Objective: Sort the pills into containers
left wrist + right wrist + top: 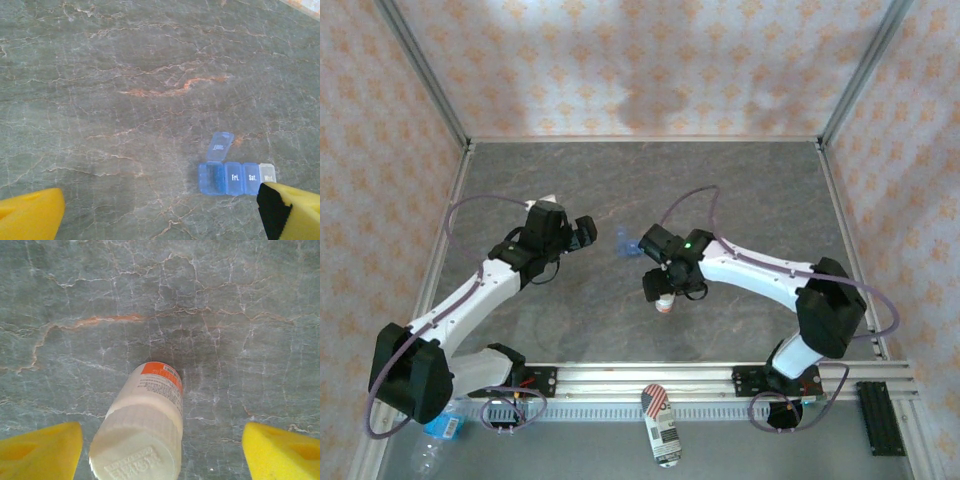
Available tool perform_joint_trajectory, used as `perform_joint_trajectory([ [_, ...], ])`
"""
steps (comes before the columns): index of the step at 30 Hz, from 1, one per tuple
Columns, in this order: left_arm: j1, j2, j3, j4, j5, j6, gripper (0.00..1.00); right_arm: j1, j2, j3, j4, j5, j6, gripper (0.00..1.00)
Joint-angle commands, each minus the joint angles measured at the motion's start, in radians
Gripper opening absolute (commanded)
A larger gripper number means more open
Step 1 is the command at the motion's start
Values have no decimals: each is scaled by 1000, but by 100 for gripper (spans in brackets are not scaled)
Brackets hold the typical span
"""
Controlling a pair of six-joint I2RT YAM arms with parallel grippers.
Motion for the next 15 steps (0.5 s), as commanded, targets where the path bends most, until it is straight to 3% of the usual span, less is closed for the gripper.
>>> perform_joint_trajectory([
  [1,13,-15,-12,-19,-17,21,100,9,24,9,-32,50,18,81],
  [12,24,-23,-7,-6,8,19,100,11,57,-11,-16,32,20,62],
  [15,26,-34,-6,-4,14,20,100,12,65,-15,-11,22,21,66],
])
